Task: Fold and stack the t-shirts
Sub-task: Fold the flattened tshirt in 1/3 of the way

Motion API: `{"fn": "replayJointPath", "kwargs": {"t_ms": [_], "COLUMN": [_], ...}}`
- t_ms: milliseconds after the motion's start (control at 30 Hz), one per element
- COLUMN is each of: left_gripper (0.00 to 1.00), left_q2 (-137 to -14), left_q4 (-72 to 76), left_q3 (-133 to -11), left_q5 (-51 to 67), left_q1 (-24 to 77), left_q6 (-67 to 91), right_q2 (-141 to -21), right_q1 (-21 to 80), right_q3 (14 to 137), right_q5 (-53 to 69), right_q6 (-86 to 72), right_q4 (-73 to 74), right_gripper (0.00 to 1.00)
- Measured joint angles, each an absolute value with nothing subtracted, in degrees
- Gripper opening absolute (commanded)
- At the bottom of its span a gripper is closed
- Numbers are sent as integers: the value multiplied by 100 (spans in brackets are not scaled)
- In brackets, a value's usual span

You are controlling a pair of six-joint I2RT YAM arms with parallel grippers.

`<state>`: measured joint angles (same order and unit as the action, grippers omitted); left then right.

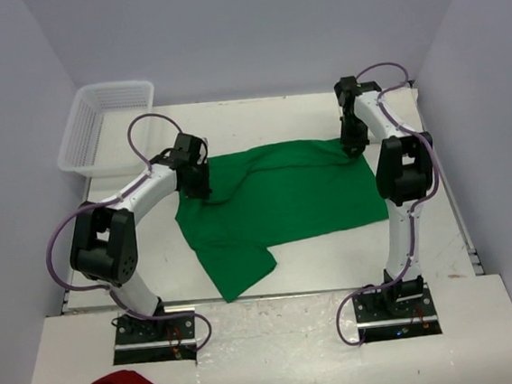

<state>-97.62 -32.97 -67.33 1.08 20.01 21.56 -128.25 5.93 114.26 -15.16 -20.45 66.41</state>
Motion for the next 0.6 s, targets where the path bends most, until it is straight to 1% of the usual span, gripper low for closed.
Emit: {"fn": "replayJointPath", "kwargs": {"t_ms": [33, 67, 133, 167, 233, 400, 500, 567, 600], "left_gripper": [0, 0, 0, 0, 0, 0, 0, 0, 0], "left_q2": [-9762, -9762, -9762, -9762, -9762, -9760, -9758, -9749, -9747], "left_q4": [-3312, -3323, -3369, -3389, -3393, -3400, -3413, -3446, -3479], "left_q3": [-6737, -6740, -6753, -6766, -6775, -6775, -6775, -6777, -6783], "left_q5": [108, 108, 108, 108, 108, 113, 110, 110, 108], "left_q1": [2001, 2001, 2001, 2001, 2001, 2001, 2001, 2001, 2001], "left_q6": [2147, 2143, 2141, 2141, 2141, 2141, 2137, 2119, 2106], "right_q2": [-12825, -12825, -12825, -12825, -12818, -12665, -12376, -12204, -12167], "right_q1": [593, 593, 593, 596, 607, 676, 779, 854, 880], "right_q3": [11391, 11354, 11316, 11312, 11310, 11310, 11118, 11010, 11013], "right_q5": [-1498, -1487, -1446, -1439, -1444, -1435, -1393, -1365, -1343], "right_q6": [-2047, -2051, -2080, -2078, -2097, -2078, -2075, -2078, -2075], "right_q4": [6639, 6637, 6637, 6630, 6611, 6584, 6486, 6484, 6486], "right_gripper": [31, 42, 48, 59, 74, 76, 77, 74, 70]}}
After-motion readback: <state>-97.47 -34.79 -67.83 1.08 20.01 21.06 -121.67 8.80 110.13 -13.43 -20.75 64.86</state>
